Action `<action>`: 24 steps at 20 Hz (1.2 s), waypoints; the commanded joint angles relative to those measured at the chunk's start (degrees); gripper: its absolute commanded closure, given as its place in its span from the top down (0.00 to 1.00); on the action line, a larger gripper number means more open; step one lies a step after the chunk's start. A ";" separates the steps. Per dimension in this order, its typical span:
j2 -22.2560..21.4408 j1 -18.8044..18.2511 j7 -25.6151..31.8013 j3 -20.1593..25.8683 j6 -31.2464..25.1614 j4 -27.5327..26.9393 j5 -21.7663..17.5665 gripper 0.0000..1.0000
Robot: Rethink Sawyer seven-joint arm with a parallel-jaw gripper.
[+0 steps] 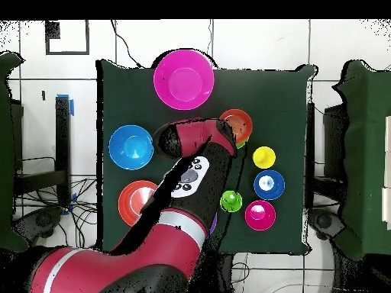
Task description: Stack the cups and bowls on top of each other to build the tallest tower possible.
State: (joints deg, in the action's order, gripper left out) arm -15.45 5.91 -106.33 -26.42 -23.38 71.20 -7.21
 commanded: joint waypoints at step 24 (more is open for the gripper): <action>-1.53 -1.32 3.49 7.72 -8.10 2.58 -6.06 0.00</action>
State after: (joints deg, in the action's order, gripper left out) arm -20.38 5.81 -106.33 -26.44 -27.23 73.99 -9.21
